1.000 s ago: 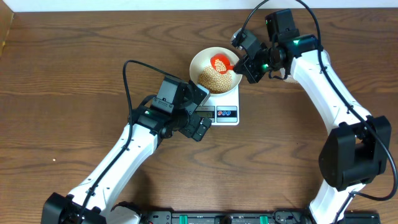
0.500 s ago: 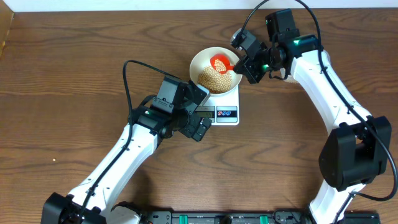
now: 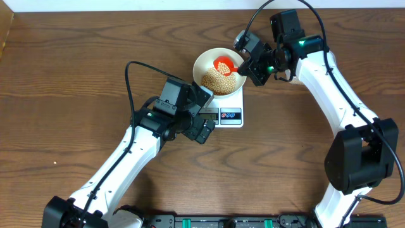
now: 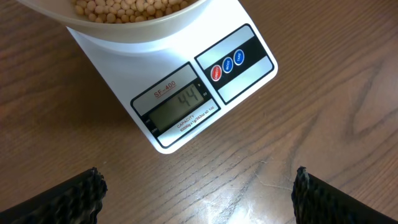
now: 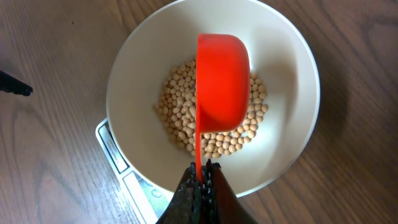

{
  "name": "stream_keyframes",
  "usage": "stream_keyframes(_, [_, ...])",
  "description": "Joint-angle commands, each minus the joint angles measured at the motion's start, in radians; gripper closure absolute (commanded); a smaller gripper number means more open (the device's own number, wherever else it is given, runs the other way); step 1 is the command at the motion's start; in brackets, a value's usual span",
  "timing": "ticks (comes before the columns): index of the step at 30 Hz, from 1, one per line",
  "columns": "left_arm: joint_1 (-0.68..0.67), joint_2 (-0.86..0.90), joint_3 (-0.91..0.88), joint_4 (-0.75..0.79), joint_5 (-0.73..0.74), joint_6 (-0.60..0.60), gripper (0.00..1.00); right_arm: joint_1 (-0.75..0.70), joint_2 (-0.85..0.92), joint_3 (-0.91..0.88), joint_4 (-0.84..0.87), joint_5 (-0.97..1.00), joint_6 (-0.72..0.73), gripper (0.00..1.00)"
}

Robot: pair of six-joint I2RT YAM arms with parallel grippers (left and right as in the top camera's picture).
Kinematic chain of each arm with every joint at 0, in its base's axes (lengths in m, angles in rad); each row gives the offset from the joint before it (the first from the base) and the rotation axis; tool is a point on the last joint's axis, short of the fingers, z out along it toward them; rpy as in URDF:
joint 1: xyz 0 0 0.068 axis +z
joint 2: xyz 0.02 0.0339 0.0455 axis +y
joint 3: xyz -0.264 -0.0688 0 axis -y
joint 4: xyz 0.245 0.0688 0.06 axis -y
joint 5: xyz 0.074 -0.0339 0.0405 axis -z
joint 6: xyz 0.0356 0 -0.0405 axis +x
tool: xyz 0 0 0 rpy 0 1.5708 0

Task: Scoop item into bowl and weigh 50g on scale

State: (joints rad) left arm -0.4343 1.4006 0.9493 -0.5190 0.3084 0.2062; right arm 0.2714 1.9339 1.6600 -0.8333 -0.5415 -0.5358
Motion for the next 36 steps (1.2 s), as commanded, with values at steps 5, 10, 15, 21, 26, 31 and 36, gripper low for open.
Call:
stream_keyframes(5, [0.004,-0.011,0.002,0.000,-0.006,-0.002,0.02,-0.004,-0.032,0.022,0.000,-0.011,-0.023,0.99])
stream_keyframes(10, [0.004,-0.011,0.002,0.000,-0.006,-0.002,0.02,-0.004,-0.032,0.022,-0.001,-0.012,-0.016,0.99])
stream_keyframes(15, [0.004,-0.011,0.002,0.000,-0.006,-0.002,0.02,-0.004,-0.032,0.022,0.000,-0.018,0.004,0.99])
stream_keyframes(21, [0.004,-0.011,0.002,0.000,-0.006,-0.002,0.02,-0.004,-0.032,0.022,0.000,-0.018,0.004,0.99])
stream_keyframes(26, [0.004,-0.011,0.002,0.000,-0.006,-0.002,0.02,-0.004,-0.032,0.022,0.000,-0.018,0.004,0.99])
stream_keyframes(31, [0.004,-0.011,0.002,0.000,-0.006,-0.002,0.02,-0.004,-0.032,0.022,0.000,-0.018,0.006,0.99])
stream_keyframes(36, [0.004,-0.011,0.002,0.000,-0.006,-0.002,0.02,-0.004,-0.032,0.022,0.003,-0.018,0.016,0.99])
